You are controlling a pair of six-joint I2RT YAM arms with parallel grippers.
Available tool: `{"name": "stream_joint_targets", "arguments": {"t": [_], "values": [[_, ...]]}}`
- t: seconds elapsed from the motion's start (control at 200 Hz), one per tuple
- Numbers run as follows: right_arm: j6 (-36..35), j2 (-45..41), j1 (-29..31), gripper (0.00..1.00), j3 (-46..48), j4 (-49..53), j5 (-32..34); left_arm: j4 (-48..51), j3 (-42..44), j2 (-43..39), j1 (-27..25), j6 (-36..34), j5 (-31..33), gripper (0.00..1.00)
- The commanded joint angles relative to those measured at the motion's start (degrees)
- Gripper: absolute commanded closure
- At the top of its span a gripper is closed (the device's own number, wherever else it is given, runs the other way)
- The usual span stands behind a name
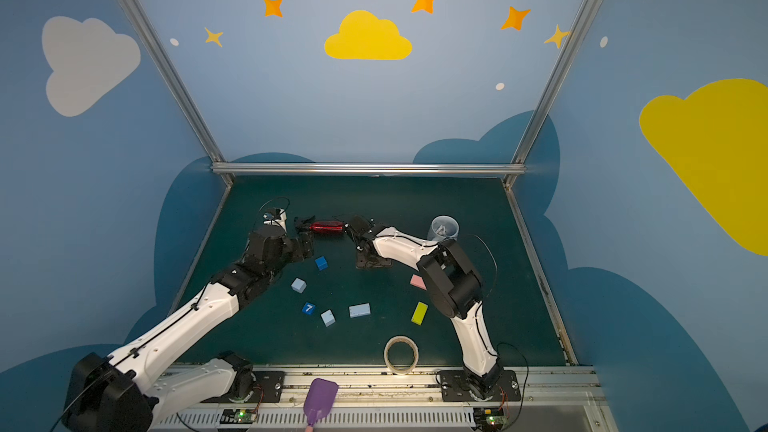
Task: Build the wood block tower
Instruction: 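Set the wooden block down against block 62 and open the right gripper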
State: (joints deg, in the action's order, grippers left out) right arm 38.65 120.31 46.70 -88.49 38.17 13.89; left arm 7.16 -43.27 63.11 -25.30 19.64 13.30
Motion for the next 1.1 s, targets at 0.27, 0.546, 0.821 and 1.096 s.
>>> {"name": "stream_joint_targets", "arguments": {"t": [0.27, 0.546, 0.821, 1.096], "values": [[1.05, 2.48, -0.33, 0.27, -1.42, 1.29, -1.06, 1.19, 0.38, -0.33, -0.26, -0.98, 1.11, 0.08], [1.25, 2.52, -0.31, 0.21, -1.42, 1.33, -1.23, 1.46, 0.46, -0.49, -0.24, -1.06, 1.09, 0.08], [1.25, 2.47, -0.29, 0.14, -1.43, 1.41, -1.29, 1.53, 0.41, -0.49, -0.25, -0.96, 1.11, 0.08], [1.19, 1.66, -0.38, 0.12, -1.51, 1.44, -1.32, 1.54, 0.44, -0.50, -0.24, -1.12, 1.20, 0.08]]}}
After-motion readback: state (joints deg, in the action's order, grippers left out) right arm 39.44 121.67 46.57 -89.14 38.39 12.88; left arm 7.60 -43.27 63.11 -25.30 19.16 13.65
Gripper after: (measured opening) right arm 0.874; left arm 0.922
